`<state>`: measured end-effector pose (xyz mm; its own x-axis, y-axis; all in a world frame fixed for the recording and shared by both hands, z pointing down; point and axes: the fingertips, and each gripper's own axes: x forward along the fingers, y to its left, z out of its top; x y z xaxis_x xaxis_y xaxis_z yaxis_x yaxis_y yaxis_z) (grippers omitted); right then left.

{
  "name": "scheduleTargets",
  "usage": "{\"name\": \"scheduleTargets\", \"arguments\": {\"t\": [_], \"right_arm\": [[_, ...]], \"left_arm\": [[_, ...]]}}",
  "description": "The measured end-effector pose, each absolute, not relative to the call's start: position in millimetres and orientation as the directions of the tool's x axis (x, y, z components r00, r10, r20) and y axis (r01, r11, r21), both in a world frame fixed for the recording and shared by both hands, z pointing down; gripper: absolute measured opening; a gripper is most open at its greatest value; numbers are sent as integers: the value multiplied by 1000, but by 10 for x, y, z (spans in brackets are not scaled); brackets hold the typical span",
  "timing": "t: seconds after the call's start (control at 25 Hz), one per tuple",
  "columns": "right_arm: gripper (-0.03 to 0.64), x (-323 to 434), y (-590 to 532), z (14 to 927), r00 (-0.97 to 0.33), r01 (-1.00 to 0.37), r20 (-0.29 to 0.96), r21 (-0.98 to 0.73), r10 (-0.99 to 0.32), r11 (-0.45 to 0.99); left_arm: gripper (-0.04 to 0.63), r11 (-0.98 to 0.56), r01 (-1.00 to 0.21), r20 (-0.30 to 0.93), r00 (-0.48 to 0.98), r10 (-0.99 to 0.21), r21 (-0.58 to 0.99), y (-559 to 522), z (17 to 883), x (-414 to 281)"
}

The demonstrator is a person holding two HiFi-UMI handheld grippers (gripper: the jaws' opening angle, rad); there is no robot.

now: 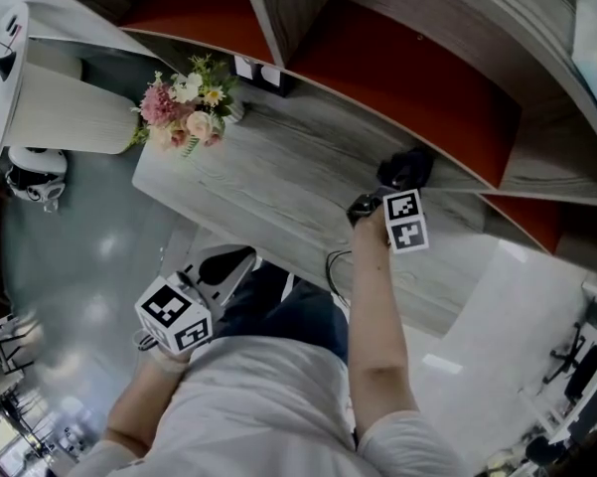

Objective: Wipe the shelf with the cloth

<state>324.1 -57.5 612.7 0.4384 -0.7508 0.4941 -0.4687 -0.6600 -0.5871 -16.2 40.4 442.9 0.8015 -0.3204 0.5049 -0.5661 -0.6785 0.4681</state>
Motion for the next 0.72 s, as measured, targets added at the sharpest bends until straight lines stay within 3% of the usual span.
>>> {"name": "scheduleTargets", "arguments": {"t": [0.16,0.4,0.72], "right_arm": [[91,3194,-541,6214,419,-598,557,-425,-717,-679],[92,3186,-587,6451,413,-651,643,-287,-645,-703],[91,3099,-880,6522,385,-769,685,-132,-618,-625]], "left_arm": [[15,-676,-567,505,801,-322,470,440,4432,-184],[15,-666,-574,507,798,-325,477,478,4467,-248],[15,-646,-584,511,794,-330,492,489,4512,-390]]}}
